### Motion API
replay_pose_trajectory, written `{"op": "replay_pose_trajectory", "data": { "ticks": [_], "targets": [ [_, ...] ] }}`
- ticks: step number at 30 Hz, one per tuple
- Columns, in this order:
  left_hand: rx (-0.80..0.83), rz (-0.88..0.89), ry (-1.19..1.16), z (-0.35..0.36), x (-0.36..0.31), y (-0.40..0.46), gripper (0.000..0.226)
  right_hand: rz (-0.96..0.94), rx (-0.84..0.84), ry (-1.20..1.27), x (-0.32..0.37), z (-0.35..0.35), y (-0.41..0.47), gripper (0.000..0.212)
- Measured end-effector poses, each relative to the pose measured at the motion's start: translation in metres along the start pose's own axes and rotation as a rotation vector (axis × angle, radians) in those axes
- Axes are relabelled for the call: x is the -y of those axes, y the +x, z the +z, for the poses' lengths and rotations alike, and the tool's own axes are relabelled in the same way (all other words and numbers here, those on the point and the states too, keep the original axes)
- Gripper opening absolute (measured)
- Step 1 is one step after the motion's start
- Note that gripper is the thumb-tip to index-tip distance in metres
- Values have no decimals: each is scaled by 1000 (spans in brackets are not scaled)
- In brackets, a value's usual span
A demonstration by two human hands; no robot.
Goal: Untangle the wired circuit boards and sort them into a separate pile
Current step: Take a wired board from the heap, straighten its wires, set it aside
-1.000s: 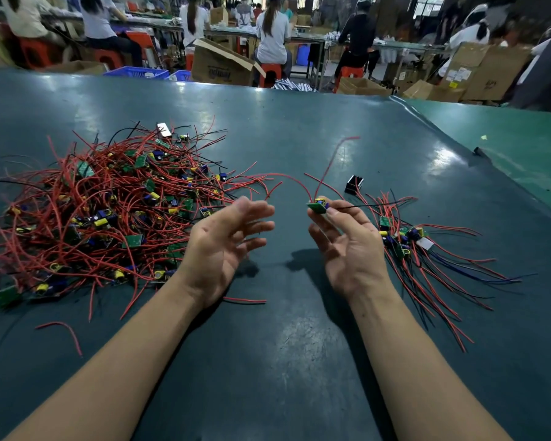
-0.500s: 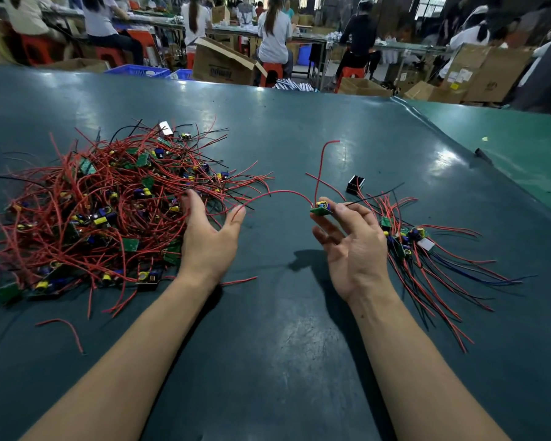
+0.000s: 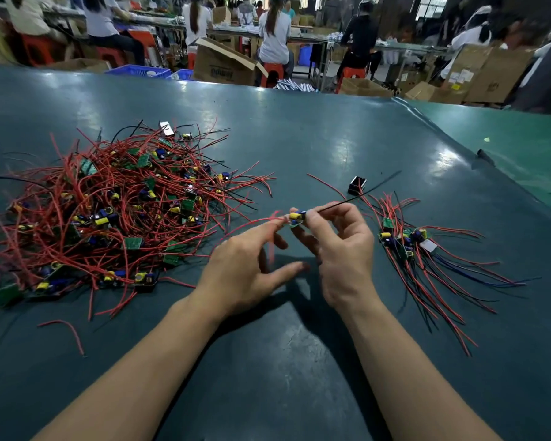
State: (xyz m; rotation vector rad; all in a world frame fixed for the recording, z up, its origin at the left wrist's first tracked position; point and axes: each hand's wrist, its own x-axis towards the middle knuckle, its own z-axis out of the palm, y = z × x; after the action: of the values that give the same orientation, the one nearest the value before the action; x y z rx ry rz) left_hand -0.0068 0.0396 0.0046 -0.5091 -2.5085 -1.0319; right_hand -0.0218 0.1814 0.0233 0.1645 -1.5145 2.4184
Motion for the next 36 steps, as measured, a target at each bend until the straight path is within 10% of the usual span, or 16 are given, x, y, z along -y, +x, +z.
{"op": "replay_pose_trajectory", "data": {
  "ticks": [8, 15, 36],
  "targets": [
    [-221, -156, -393, -5, -3, 4, 23, -15, 152, -149, -3, 3, -5, 24],
    [-222, -182, -742, -5, -14, 5, 23, 338, 75, 270, 6, 0, 2, 26],
    [-138, -227, -821, -7, -14, 6, 25, 521, 140, 119, 7, -6, 2, 15]
  ]
}}
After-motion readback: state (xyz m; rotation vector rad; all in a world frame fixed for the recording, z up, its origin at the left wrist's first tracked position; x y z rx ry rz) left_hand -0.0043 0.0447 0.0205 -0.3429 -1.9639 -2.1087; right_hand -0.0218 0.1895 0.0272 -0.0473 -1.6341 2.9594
